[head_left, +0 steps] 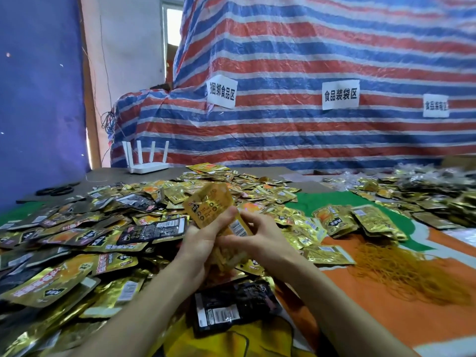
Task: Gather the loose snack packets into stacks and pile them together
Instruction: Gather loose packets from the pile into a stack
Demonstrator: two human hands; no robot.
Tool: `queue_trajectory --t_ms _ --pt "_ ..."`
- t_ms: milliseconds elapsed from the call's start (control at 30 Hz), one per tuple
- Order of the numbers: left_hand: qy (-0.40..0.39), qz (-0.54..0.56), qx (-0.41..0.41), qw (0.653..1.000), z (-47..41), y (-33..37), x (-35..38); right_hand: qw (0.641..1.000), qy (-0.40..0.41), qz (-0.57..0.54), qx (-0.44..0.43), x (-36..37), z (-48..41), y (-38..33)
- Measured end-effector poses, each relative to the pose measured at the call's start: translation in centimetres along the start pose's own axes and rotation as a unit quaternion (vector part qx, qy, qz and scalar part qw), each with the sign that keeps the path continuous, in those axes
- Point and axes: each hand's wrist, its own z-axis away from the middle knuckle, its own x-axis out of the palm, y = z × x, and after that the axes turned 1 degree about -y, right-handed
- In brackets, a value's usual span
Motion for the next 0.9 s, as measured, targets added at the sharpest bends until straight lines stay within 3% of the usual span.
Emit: queue_trajectory --t_ms 133,267,400,600,733,833,900 --pt "-0.109 -0.005 0.017 0.994 0.0 0.3 0.2 0.997 0.058 -0.021 0.037 -2.3 0.1 -1.5" --pt "-0.129 -0.176 0.070 0.973 0.4 -0.5 0.7 0.975 0.192 0.057 0.100 -7.6 -0.7 -2.4" --pt "-0.159 -0.270 0.155 0.937 1.2 -1.4 1.0 0.920 0.315 0.191 0.132 -13.6 -2.1 -1.4" --pt "-0.135 -0.375 0.322 0.859 1.4 -1.3 0.6 0.816 0.446 0.328 0.166 -20.4 -3.4 3.0" --pt "-0.137 -0.395 0.338 0.843 1.1 -1.2 0.0 0.763 0.437 0.447 0.165 -22.7 -3.1 5.2" --pt "-0.127 -0.395 0.340 0.844 0.7 -1.0 -0.2 0.643 0.356 0.634 0.242 -23.5 -2.7 6.7" --pt "-0.122 -0.398 0.336 0.845 0.5 -0.9 -0.3 0.610 0.338 0.650 0.300 -23.4 -2.4 7.1"
